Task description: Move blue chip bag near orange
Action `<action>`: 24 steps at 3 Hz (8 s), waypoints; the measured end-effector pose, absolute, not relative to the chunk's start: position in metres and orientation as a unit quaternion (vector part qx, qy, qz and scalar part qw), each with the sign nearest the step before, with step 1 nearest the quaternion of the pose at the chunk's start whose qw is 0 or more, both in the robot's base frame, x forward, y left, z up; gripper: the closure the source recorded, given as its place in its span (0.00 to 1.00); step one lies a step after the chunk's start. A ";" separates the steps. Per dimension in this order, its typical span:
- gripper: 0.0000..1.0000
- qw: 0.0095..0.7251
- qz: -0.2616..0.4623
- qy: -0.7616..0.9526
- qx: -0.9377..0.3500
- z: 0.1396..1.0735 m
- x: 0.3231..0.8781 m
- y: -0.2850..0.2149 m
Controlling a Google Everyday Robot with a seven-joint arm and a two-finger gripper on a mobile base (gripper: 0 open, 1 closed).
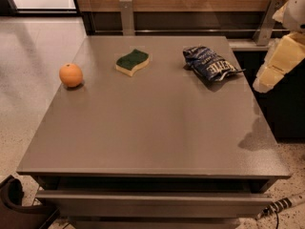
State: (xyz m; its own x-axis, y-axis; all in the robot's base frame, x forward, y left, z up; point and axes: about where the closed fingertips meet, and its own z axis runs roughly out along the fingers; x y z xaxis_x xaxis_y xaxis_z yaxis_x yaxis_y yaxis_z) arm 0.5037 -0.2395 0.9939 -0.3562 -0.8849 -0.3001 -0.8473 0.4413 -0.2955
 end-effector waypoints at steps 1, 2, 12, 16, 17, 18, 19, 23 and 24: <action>0.00 0.303 0.009 0.851 -0.428 0.987 0.582 -0.255; 0.00 0.357 0.051 0.850 -0.385 0.978 0.624 -0.250; 0.94 0.380 0.217 0.860 -0.263 0.821 0.724 -0.237; 1.00 0.380 0.217 0.860 -0.263 0.822 0.724 -0.237; 1.00 0.380 0.217 0.860 -0.263 0.822 0.724 -0.236; 1.00 0.380 0.217 0.860 -0.263 0.822 0.724 -0.236; 1.00 0.380 0.217 0.860 -0.263 0.822 0.724 -0.236; 1.00 0.380 0.216 0.860 -0.263 0.822 0.724 -0.236; 1.00 0.380 0.216 0.860 -0.263 0.822 0.724 -0.236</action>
Offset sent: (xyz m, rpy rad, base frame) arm 0.1732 -0.0117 -0.0212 0.5621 -0.2108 -0.2753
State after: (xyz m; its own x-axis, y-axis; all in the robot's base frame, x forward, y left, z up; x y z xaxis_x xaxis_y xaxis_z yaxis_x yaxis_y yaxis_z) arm 0.7237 -0.2364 0.8224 -0.5728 -0.2881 -0.7674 -0.6170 0.7679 0.1723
